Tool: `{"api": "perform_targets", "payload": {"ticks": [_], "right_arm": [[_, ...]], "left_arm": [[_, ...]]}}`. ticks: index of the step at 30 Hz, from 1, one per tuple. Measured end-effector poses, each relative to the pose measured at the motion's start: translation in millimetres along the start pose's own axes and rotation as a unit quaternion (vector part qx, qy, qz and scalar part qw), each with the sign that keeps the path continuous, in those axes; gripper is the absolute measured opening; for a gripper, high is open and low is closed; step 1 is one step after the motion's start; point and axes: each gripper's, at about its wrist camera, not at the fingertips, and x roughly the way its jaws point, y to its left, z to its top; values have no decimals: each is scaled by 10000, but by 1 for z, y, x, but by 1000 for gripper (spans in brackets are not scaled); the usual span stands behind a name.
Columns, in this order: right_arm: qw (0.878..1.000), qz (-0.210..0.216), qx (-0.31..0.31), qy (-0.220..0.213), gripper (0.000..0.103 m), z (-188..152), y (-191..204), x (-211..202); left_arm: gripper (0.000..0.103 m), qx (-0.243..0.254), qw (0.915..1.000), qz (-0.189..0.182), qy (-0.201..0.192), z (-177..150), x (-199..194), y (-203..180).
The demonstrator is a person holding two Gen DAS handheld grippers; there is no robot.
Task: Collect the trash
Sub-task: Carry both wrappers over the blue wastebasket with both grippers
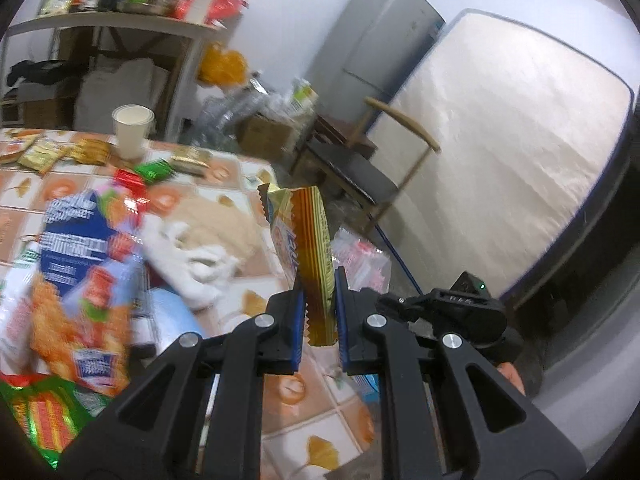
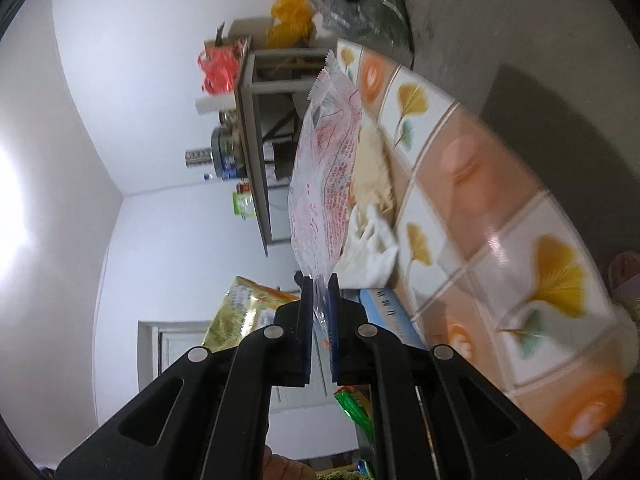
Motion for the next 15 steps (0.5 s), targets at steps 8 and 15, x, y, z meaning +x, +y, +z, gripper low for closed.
{"api": "perform_targets", "payload": {"ticks": [8,15], "right_arm": [[9973,-36,208,-702,7,4,-29,-83],[9873,-185,511,-1493,7,10,-67,-162]], "left_arm": [[12,484,9947,-461,784,-14,62,-59],[12,874,9812,-867,1485,-31,122,-117]]}}
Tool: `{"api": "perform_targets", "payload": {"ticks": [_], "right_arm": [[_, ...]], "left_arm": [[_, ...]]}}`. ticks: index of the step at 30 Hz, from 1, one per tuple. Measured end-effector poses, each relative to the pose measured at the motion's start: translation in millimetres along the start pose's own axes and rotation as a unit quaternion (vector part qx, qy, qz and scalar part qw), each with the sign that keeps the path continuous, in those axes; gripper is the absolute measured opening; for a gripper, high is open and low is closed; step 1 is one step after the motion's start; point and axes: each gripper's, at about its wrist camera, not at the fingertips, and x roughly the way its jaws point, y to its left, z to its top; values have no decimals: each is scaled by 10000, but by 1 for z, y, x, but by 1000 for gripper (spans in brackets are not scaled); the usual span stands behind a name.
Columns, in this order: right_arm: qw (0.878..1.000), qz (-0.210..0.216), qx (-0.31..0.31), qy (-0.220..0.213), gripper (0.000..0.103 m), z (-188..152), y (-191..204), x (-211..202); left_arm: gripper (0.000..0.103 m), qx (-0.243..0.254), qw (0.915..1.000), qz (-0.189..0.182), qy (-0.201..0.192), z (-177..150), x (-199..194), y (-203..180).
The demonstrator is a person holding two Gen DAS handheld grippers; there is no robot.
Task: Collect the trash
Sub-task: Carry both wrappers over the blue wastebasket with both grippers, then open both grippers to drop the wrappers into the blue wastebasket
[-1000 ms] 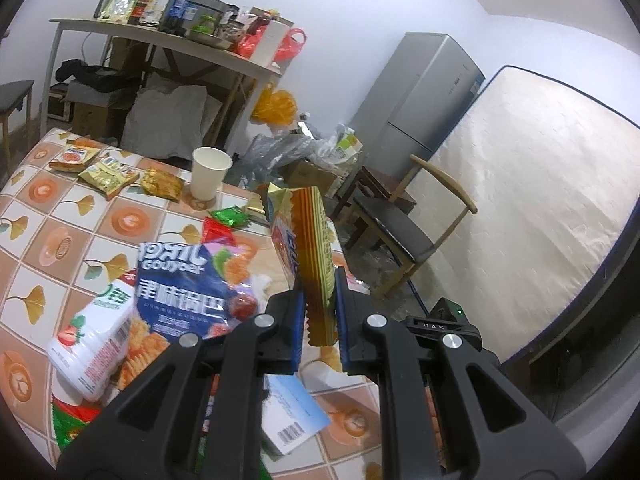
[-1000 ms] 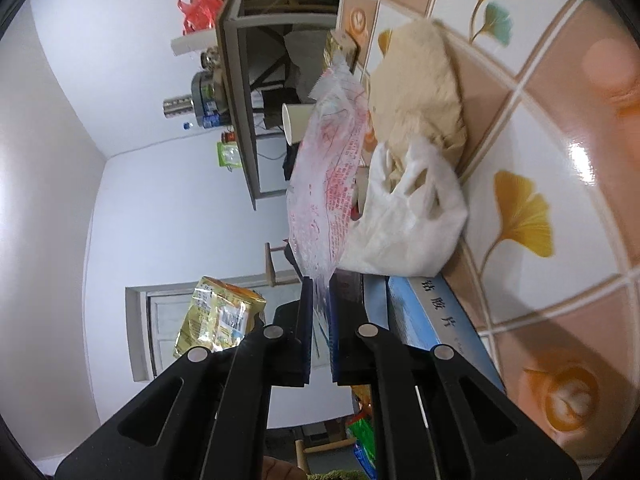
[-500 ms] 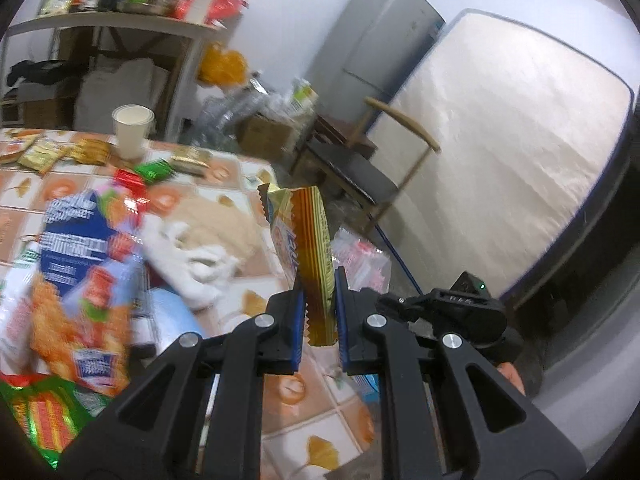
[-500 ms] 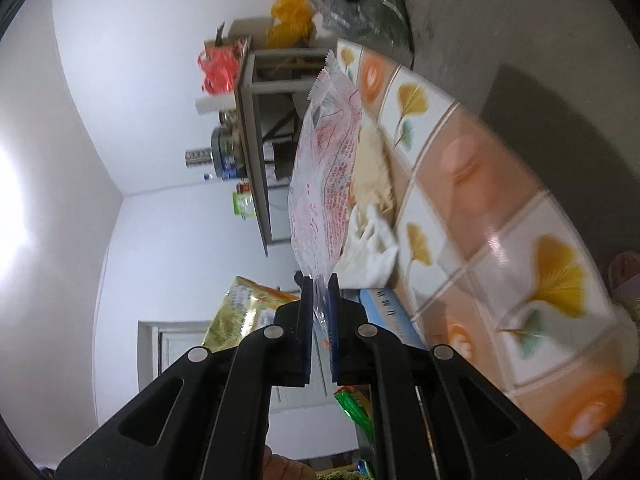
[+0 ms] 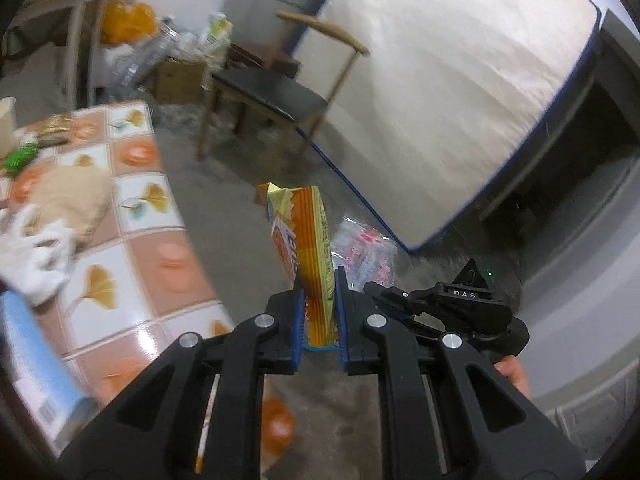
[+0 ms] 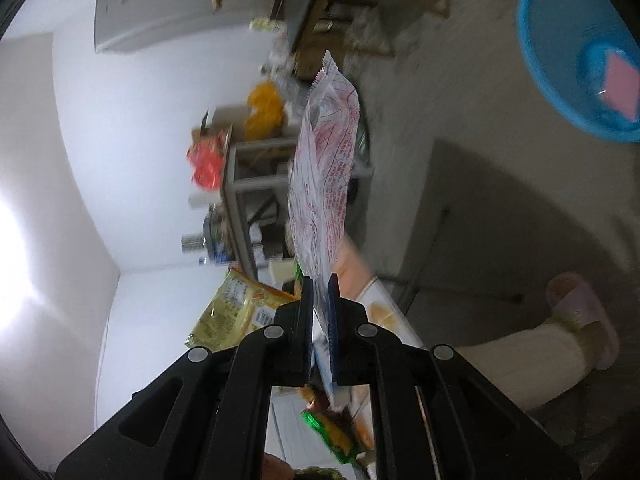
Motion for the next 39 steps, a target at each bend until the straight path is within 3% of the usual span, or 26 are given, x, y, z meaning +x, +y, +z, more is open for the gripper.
{"api": "perform_targets", "payload": {"ticks": [11,15,25,27,30,31,34,39], "right_arm": [[9930,-522,655,-832,7,47,-81,-80],[9891,-729,850,-960,7,63,-103,-87],[9735,-1517,1124,-1290,10,107,-150,-101],[9698,-1702,1073,-1378,13,116,-154,-102],[9592,-2109,1058,-1556,39,131,-165,-108],[9529,-2283,1054,-1693,43,134,-169,-112],[9429,-2502,1142,-1878,45,139,-178,-118],[9408,-2472,1177,-1997,46,130,-189,-130]], "left_arm": [[12,-87,9923,-454,1153,5,126,-40],[12,-157,9841,-448,1711,0,187,-47],[13,2,9686,-334,2462,-14,302,-68],[13,62,9663,-369,2545,-17,317,-72],[28,64,9603,-468,2749,-23,338,-77],[34,9,9588,-492,2799,-24,342,-77],[39,-130,9578,-535,2822,-26,345,-76],[44,-15,9602,-647,2719,-27,332,-79]]}}
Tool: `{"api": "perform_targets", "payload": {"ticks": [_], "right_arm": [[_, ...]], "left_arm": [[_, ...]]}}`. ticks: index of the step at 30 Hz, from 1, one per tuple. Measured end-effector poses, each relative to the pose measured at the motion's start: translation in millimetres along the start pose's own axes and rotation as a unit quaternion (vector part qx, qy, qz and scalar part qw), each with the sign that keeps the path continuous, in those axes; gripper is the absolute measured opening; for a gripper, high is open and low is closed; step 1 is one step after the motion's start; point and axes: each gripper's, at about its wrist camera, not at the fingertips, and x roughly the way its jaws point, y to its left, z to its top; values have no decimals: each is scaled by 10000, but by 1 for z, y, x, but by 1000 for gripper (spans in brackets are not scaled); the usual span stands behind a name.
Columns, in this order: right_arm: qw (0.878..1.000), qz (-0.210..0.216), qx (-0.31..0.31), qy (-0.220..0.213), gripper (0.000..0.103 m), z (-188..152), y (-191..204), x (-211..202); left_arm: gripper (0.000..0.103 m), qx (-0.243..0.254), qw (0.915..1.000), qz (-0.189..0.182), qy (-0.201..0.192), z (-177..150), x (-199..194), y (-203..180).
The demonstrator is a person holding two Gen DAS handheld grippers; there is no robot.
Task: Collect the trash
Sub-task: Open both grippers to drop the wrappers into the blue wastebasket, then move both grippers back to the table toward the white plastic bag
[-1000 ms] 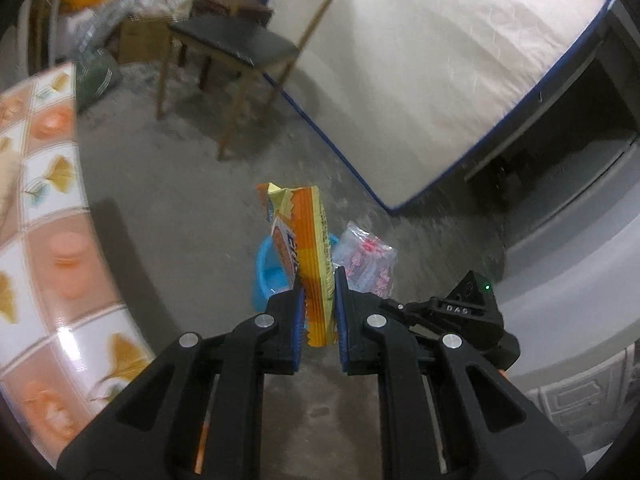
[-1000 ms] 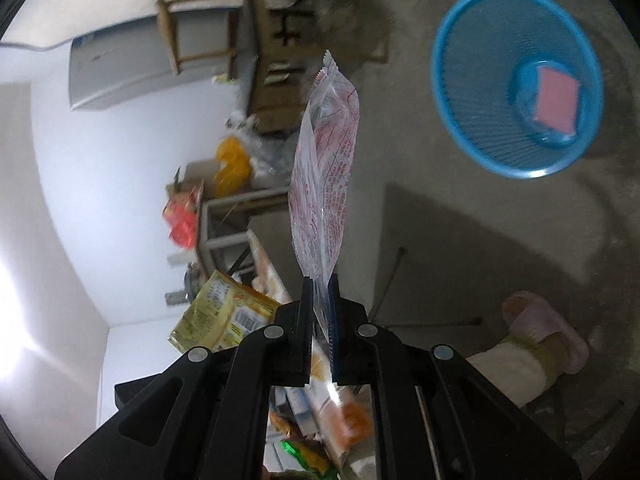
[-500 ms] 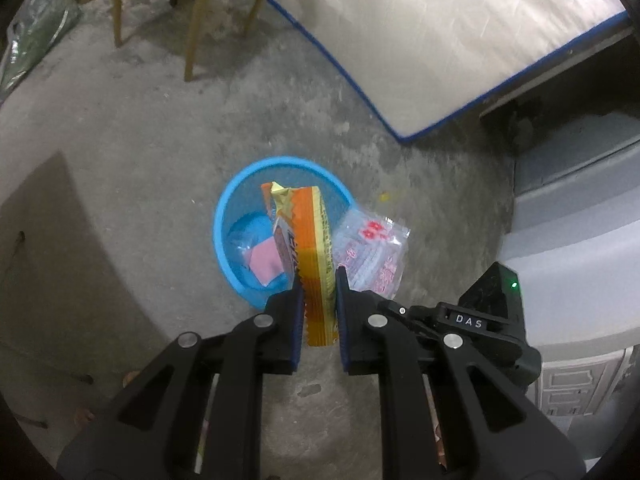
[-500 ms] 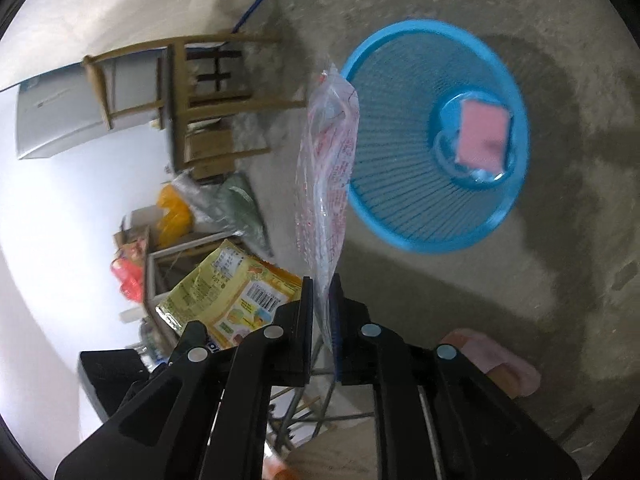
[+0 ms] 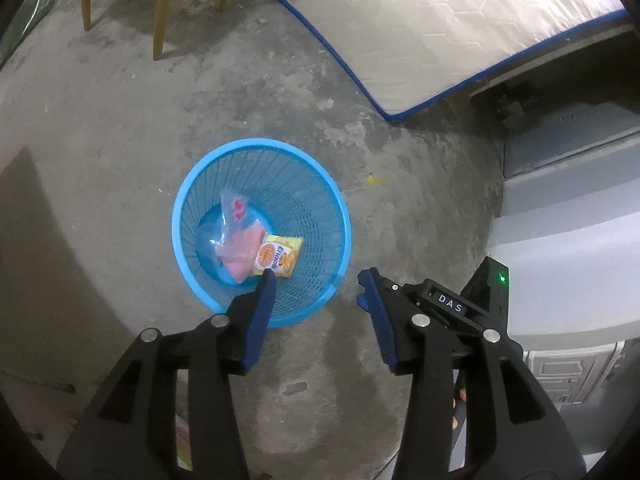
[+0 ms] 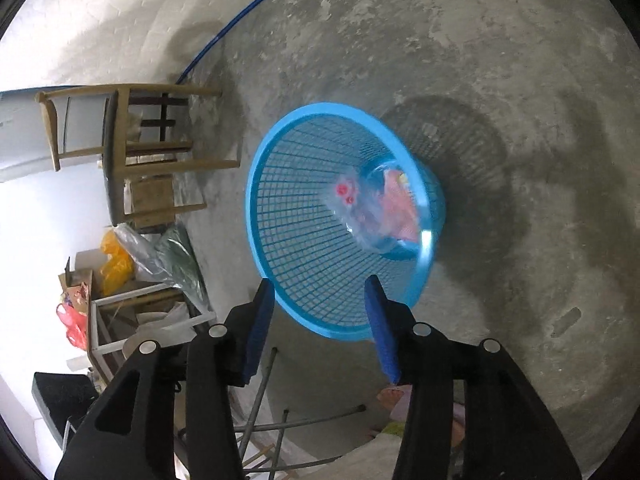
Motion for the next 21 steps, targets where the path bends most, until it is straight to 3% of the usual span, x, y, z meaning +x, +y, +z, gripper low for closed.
{"api": "perform_targets", "payload": {"ticks": [5,10,13,21], "right_arm": [[9998,178,-8,-24,46,-7,-7,-13],[9989,381,-260,-51,58,-25,5,-35],[9975,521,-468,-1,60,-35,16,-47],[9879,958,-1158,392,60,-76,55,-72]], "left_arm": [[46,67,9998,-10,-199,-7,-23,-8],[53,292,9982,109,-518,-23,-66,-20],[57,380,9967,210,-683,-35,-92,-25],[61,280,9860,573,-1539,-86,-183,-18]]}}
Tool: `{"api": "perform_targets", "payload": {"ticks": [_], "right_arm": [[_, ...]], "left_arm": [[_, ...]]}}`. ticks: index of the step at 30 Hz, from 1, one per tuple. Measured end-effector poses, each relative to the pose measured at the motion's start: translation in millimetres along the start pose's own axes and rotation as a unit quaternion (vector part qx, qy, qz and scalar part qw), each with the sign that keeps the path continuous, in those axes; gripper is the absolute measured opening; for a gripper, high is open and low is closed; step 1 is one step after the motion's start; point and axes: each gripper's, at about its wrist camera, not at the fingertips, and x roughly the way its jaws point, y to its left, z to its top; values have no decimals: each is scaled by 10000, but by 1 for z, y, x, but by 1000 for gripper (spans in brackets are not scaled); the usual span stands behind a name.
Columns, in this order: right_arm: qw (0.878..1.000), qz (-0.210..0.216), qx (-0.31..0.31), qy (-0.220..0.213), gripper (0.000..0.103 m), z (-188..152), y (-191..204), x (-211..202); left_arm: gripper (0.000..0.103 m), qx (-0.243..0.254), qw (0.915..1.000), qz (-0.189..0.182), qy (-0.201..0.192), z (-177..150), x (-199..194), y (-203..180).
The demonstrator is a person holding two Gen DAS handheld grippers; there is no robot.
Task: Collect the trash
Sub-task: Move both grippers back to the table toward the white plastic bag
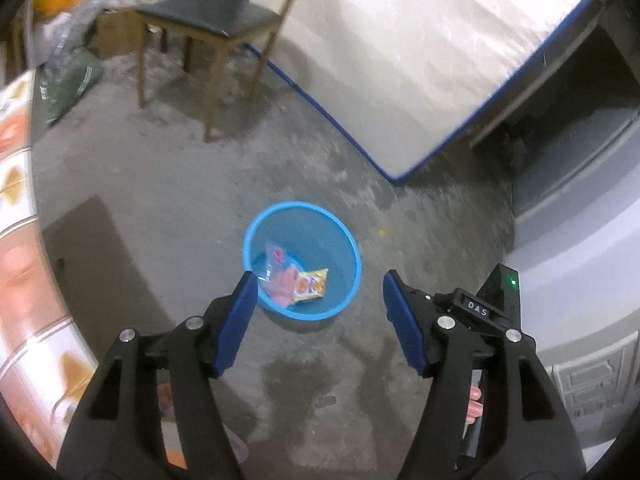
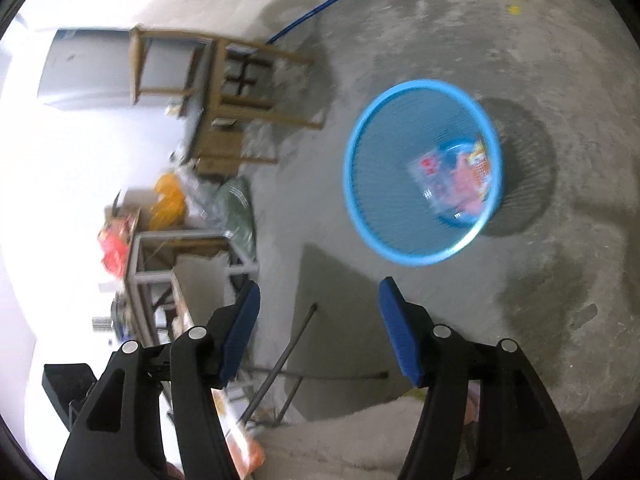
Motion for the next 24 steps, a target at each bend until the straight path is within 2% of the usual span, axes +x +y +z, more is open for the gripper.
{"api": "perform_targets", "payload": {"ticks": [8,15,20,24], "right_arm": [[9950,540,-650,529,61,-51,66,2],[9832,998,-1125,1034,61,-106,126,17],[9715,1169,-1441,1474,61,-153,178,43],[9612,1194,-1744,1774,61,-185,214,70]], "left_arm": [[63,-142,9969,361,-678,-32,-99,29],[66,-316,9882,647,-1353,-68,-200,64],[68,-663,9776,848,-1806,-90,-270,112],[70,-910,9625,1259,-2223,-104,-324,157]]}}
